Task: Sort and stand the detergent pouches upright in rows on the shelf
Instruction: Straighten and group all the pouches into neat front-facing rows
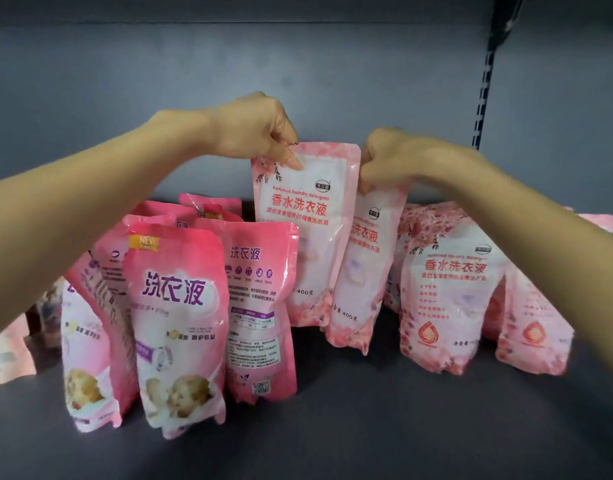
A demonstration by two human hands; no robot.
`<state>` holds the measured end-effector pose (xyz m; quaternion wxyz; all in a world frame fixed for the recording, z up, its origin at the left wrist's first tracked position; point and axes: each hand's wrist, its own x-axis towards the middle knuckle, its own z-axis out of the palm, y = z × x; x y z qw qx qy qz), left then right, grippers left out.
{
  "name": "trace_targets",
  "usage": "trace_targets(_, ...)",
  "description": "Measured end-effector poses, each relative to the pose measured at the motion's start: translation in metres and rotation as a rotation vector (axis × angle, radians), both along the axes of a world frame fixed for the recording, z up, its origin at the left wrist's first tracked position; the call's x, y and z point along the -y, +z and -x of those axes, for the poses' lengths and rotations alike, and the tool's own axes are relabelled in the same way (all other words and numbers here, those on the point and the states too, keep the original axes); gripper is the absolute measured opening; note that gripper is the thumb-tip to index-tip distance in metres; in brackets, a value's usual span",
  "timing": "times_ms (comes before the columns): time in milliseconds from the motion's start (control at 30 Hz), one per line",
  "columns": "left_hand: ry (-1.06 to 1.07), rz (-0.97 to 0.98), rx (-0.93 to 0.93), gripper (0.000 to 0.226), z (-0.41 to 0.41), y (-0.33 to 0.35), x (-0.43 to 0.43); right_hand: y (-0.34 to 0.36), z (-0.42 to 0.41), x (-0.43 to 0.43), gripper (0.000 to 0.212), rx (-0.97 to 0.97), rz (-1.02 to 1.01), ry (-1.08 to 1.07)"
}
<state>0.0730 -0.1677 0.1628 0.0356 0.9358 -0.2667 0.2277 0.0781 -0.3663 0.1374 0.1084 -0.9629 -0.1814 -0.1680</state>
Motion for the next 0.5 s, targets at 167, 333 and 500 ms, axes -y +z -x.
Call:
trace_targets(167,-0.047,0.041,0.095,0.041,0.014,0.011,0.007,0.007,0.017,0.017,0.019,-0.018,-0.045,-0.056)
trace_targets(333,-0.095,0.085,0.139,0.045,0.025,0.011,0.02,0.006,0.04,0.038,0.014,-0.022,-0.07,-0.102)
trace_targets(500,-0.134,0.071,0.185,0.042,0.025,0.011,0.039,-0.003,0.058,0.064,0.018,-0.036,-0.115,-0.152)
